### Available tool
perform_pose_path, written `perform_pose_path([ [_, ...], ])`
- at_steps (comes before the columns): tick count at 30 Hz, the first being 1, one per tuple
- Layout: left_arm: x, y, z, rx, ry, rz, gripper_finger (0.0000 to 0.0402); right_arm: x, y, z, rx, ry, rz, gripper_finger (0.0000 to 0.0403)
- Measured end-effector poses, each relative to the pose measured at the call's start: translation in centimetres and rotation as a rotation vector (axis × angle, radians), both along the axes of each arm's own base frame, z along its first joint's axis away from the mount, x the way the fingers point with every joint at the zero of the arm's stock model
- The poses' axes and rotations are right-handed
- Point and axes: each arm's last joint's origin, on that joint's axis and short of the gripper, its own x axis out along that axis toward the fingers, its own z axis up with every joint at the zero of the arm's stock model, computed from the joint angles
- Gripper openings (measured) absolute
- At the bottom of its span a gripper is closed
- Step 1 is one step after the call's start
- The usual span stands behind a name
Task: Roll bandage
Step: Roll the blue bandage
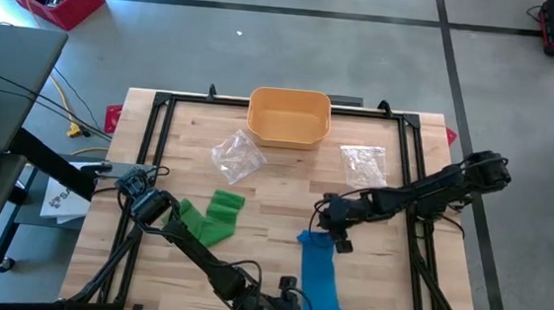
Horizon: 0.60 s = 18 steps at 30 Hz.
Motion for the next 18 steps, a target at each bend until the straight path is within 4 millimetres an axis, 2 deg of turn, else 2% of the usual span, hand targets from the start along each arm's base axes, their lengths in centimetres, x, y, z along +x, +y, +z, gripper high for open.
perform_pose_path([
  [10,0.0,0.1,-0.1,0.009,0.008,0.004,0.0007,-0.1,1.0,-1.3,-0.061,0.044,-0.035,0.0074],
  [12,0.0,0.1,-0.1,0.009,0.009,0.004,0.0007,-0.1,1.0,-1.5,-0.091,0.045,-0.06,0.0054],
  [15,0.0,0.0,-0.2,-0.012,0.017,0.009,0.0007,-0.2,1.0,-1.3,-0.125,0.026,-0.098,0.0011],
  [18,-0.2,-0.2,-0.2,-0.058,0.036,0.0,0.0007,-0.2,0.6,-0.4,-0.121,-0.008,-0.148,0.0008],
])
